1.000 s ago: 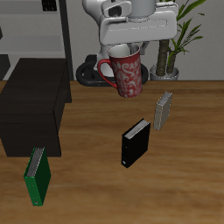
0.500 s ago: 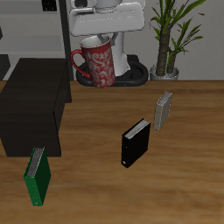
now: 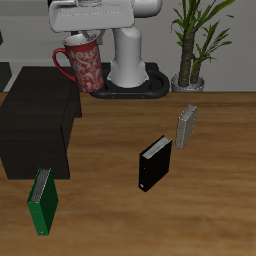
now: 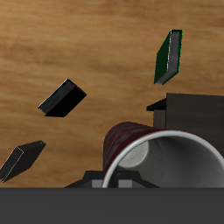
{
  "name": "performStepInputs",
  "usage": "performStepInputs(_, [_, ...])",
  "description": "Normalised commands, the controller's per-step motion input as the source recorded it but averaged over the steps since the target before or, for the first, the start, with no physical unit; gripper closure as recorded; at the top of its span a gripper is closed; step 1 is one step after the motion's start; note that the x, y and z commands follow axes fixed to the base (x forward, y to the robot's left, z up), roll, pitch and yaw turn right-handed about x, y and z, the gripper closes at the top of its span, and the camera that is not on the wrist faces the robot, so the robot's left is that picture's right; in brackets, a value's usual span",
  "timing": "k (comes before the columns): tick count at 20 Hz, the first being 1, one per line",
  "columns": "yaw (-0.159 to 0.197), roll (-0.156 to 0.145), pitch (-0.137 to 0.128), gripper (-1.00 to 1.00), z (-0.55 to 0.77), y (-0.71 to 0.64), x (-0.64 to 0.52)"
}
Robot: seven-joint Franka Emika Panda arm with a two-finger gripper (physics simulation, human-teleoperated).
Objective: Place the red mug on top of the shelf
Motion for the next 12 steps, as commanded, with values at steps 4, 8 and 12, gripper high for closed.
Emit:
performStepInputs(4, [-0.026, -0.019, -0.011, 1.00, 0.00, -0.84, -0.05])
performStepInputs(8, [-0.040, -0.063, -0.015, 1.00, 0.04, -0.70, -0.02])
performStepInputs(12, [-0.029, -0.040, -0.020, 1.00, 0.08, -0.59, -0.03])
